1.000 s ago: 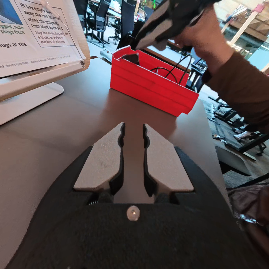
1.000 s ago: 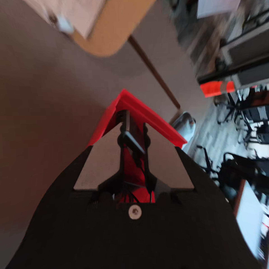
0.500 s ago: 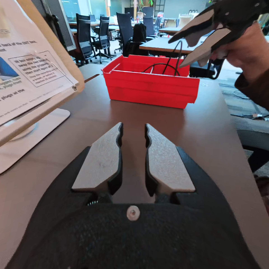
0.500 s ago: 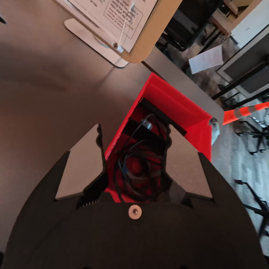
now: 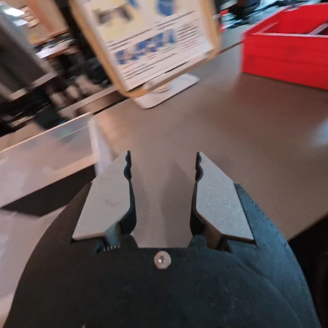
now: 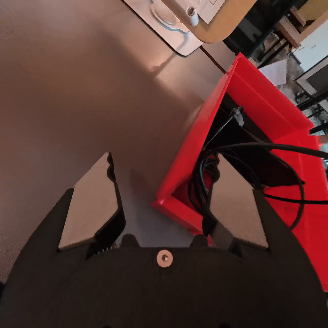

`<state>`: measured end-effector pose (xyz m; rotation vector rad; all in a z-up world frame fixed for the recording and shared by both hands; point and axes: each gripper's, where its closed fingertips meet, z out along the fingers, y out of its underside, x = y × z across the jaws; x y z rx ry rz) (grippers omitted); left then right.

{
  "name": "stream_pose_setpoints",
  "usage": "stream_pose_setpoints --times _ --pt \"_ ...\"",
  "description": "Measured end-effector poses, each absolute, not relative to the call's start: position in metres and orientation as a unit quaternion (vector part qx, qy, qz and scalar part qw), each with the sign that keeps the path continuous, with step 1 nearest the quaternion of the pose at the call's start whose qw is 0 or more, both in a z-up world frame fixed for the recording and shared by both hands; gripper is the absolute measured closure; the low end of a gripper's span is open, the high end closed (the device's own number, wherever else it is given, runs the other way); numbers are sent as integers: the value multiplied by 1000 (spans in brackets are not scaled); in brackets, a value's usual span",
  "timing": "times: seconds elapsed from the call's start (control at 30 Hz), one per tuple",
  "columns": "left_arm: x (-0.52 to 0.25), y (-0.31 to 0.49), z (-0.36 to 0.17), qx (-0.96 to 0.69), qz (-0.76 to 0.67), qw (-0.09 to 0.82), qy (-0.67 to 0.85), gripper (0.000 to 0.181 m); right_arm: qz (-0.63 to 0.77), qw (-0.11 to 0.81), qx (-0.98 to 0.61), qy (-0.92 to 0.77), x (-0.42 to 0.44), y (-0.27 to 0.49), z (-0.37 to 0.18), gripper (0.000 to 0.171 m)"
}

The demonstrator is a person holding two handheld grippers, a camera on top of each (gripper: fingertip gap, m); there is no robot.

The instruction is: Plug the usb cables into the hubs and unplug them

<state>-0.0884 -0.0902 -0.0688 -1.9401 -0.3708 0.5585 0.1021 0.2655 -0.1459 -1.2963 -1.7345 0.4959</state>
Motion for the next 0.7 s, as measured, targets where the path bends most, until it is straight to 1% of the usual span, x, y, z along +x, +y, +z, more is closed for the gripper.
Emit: stream_pose_setpoints --times 0.03,0.07,0.1,0.13,0.17,0.2,0.27,0.3,0.37,0.4,0.53,0.63,0.7 --pt "-103 -111 -68 -802 259 502 -193 105 195 437 -533 -697 99 267 -150 62" --pt "-115 -129 -72 -798 278 485 -224 99 181 433 -544 -696 96 273 -154 64" --pt "-124 -142 -78 -798 285 471 -245 90 163 432 -551 -694 94 279 -158 71" --pt "-131 -150 -86 -800 282 463 -259 87 150 434 -556 -692 93 284 -160 82" --pt "-140 -154 -95 -800 276 458 -273 87 142 442 -560 -686 92 289 -159 100" --pt "-148 -155 -107 -801 267 452 -286 89 137 454 -564 -676 92 294 -156 129" --pt "-154 -147 -135 -826 221 434 -284 124 150 444 -580 -666 95 295 -156 140" --pt "-159 -148 -147 -837 226 413 -280 142 147 444 -587 -661 98 298 -155 145" --pt "-172 -158 -146 -834 303 377 -265 177 153 440 -606 -645 108 302 -155 156" --pt "-174 -162 -144 -838 323 362 -251 176 166 432 -616 -637 115 302 -154 163" --pt "-175 -158 -107 -810 288 442 -254 178 197 388 -618 -655 134 252 -153 167" --pt "-178 -157 -67 -782 287 494 -249 178 185 383 -579 -695 127 193 -155 157" --pt "-176 -156 -38 -759 309 524 -231 178 203 365 -551 -723 116 148 -155 149"
